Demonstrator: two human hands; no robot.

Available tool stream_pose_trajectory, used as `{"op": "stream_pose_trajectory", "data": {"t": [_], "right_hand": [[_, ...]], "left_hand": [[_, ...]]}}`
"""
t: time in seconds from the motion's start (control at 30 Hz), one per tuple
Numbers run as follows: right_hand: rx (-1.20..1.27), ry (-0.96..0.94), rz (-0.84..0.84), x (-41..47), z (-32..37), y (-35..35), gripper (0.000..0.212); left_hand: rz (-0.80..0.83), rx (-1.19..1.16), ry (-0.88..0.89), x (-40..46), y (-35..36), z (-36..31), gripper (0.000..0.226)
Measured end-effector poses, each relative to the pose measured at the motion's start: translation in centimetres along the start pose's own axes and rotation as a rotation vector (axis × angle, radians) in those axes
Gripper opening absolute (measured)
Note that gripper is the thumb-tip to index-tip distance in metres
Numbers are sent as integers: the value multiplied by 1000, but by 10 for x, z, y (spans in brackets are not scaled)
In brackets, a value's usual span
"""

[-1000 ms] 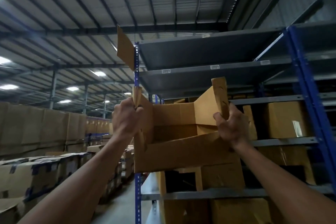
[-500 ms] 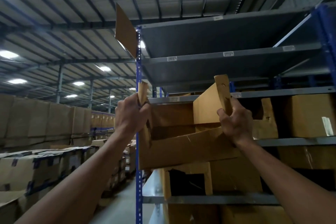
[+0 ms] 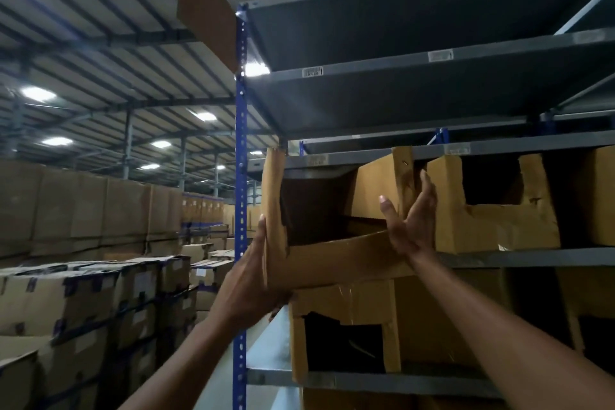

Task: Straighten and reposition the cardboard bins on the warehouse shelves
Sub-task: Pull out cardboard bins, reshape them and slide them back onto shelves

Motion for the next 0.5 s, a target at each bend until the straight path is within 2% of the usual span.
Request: {"op": "stream_pose_trajectory", "data": {"t": [0.07,0.13,0.23,0.4,0.47,0.5], "right_hand": [[-72,-62,-2,-1,-18,22,102],[-259,-141,44,-6,-36,49,98],[-499,-166,131,-5,-68,93,84],[-563,-17,194,23,-125,159,71],[-529,13,188,23,-143,177,70],[-512,24,175,20,-150,183,69]], "left_hand": [[-117,30,-54,20,7,23,137],[-153,77,-58,47,15,48,129],[-59,74,-52,87,41,91,125],[233,-139,-6,140,87,156,150],[305,-166,-32,151,104,179,147],[291,-118,-44,153,111,189,142]]}}
Point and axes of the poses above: each hand's wrist, its own x-axis towards the middle knuckle, its own y-axis out of the palm, z = x × y, the point moved 6 cm from there along x, towards the middle knuckle, and after that the axes turned 15 degrees about z, right-handed, at the moved point
